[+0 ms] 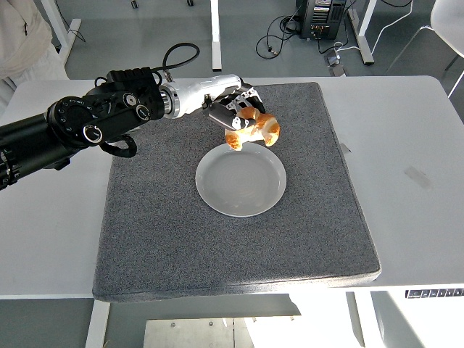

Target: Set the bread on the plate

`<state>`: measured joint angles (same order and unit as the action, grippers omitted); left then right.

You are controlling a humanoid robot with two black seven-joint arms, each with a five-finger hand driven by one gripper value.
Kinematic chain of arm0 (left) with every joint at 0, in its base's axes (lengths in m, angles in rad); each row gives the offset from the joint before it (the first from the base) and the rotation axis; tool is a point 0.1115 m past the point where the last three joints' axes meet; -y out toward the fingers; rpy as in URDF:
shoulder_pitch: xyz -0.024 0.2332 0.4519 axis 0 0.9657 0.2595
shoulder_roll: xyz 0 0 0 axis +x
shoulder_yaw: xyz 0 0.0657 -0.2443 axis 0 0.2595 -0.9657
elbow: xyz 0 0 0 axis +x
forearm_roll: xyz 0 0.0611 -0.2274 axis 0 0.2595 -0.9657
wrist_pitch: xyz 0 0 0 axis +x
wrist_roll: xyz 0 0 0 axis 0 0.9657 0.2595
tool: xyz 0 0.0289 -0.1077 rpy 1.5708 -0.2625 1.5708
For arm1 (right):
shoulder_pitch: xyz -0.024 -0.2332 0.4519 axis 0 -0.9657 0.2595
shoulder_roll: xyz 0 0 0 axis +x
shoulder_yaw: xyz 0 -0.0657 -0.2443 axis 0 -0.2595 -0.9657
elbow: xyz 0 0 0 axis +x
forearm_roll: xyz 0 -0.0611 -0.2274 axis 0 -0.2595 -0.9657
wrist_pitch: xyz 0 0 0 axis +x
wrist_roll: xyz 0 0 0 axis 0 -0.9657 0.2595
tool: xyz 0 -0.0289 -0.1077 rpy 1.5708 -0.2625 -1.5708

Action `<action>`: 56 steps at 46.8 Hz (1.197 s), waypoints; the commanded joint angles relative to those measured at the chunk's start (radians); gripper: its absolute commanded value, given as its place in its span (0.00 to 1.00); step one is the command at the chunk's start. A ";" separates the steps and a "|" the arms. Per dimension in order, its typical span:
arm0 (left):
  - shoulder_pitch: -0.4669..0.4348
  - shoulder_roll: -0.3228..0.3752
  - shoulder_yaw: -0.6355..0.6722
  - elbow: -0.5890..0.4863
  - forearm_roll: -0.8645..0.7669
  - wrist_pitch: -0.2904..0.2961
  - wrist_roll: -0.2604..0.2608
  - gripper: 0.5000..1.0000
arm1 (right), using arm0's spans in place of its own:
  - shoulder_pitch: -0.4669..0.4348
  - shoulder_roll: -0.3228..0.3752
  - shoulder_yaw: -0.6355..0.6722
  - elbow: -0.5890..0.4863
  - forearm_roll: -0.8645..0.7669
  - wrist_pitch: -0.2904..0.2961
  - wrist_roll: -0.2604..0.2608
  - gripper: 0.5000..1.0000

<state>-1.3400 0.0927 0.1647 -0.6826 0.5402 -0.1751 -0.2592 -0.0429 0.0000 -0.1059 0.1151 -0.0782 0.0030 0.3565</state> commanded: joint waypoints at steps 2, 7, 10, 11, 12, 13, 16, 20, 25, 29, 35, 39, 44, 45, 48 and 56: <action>0.027 -0.007 0.002 0.000 0.003 0.008 0.000 0.00 | 0.000 0.000 0.000 0.000 0.000 0.000 -0.001 1.00; 0.047 -0.008 0.004 0.000 0.004 0.009 -0.002 0.00 | 0.000 0.000 0.000 0.000 0.000 0.000 0.001 1.00; 0.056 -0.008 0.004 0.000 0.007 0.009 -0.002 0.00 | 0.000 0.000 0.000 0.000 0.000 0.000 0.001 1.00; 0.061 -0.007 0.004 0.000 0.007 0.009 -0.002 0.00 | 0.000 0.000 0.000 0.000 0.000 0.000 0.001 1.00; 0.062 -0.007 0.004 0.000 0.009 0.009 -0.002 0.00 | 0.000 0.000 0.000 0.000 0.000 0.000 0.001 1.00; 0.065 -0.007 0.004 0.000 0.009 0.011 -0.002 0.00 | 0.000 0.000 0.000 0.000 0.000 0.000 -0.001 1.00; 0.079 -0.008 0.004 0.000 0.010 0.016 -0.002 0.00 | 0.000 0.000 0.000 0.000 0.000 0.000 -0.001 1.00; 0.102 -0.008 0.006 0.000 0.015 0.025 -0.002 0.01 | 0.001 0.000 0.000 0.000 0.000 0.000 -0.001 1.00; 0.120 -0.008 0.006 0.000 0.015 0.028 -0.003 0.02 | 0.002 0.000 0.000 0.000 0.000 0.000 -0.001 1.00; 0.125 -0.008 0.006 0.000 0.015 0.028 -0.002 0.05 | 0.000 0.000 0.000 0.000 0.000 0.000 -0.001 1.00; 0.125 -0.008 0.006 0.000 0.015 0.040 -0.002 0.14 | 0.002 0.000 0.000 0.000 0.000 0.000 0.001 1.00; 0.125 -0.008 0.004 0.000 0.015 0.042 -0.002 0.19 | 0.002 0.000 0.000 0.000 0.000 0.000 0.001 1.00; 0.125 -0.007 0.002 0.000 0.014 0.043 -0.002 0.25 | 0.002 0.000 0.000 0.000 0.000 0.000 0.001 1.00; 0.124 -0.007 0.002 0.000 0.014 0.043 -0.002 0.27 | 0.002 0.000 0.000 0.000 0.000 0.000 -0.001 1.00; 0.125 -0.007 0.002 0.000 0.009 0.043 -0.002 0.32 | 0.002 0.000 0.000 0.000 0.000 0.000 -0.001 1.00; 0.124 -0.007 0.002 0.000 0.006 0.043 -0.002 0.38 | 0.002 0.000 0.000 0.000 0.000 0.000 -0.001 1.00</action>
<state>-1.2162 0.0859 0.1672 -0.6826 0.5462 -0.1318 -0.2607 -0.0414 0.0000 -0.1058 0.1150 -0.0782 0.0031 0.3564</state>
